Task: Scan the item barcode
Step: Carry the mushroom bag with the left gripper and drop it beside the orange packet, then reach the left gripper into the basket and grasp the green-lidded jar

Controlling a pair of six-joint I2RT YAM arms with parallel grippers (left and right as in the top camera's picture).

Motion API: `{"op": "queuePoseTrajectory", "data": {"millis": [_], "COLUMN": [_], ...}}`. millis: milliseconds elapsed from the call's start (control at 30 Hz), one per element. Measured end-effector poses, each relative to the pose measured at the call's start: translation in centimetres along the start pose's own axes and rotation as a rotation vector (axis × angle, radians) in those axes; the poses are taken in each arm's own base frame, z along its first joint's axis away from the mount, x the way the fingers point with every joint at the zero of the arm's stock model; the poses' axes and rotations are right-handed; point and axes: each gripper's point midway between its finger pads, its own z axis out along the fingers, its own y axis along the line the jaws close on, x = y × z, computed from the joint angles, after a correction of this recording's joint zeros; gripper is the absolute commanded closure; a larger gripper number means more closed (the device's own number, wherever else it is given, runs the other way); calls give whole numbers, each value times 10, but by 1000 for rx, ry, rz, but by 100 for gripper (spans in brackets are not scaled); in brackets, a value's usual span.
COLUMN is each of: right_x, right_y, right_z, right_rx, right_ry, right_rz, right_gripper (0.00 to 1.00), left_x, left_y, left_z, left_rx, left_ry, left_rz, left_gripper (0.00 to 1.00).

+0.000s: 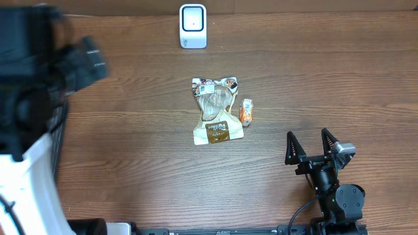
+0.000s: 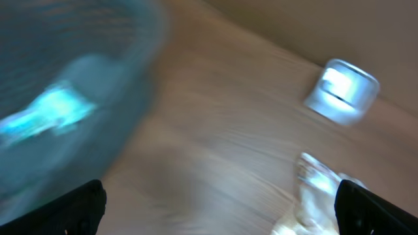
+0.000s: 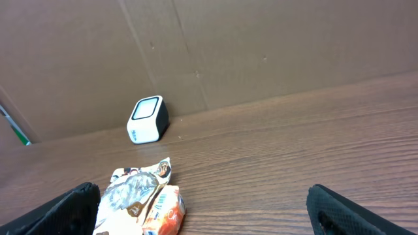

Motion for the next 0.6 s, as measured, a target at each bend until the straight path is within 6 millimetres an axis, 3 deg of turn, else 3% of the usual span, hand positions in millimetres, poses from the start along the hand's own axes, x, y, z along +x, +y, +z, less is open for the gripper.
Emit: {"op": "queuePoseTrajectory", "data": {"millis": [67,233,367,600], "right_x": [0,0,0,0], "right_y": [0,0,0,0], "right_z": [0,0,0,0], "right_rx": [0,-1,-1,0], "right_ry": [0,1,1,0], "right_rz": [0,0,0,0], "right_gripper": [0,0,0,0], "left_x": [-13,-10,11,53], "left_y": [58,145,193,251], "left_z": [0,14,27,59], "left_rx": [-148,-360,-480,-603], "left_ry": [-31,13,97,242], "left_rz": [-146,-370,-478,-591], "left_gripper": [0,0,0,1]}}
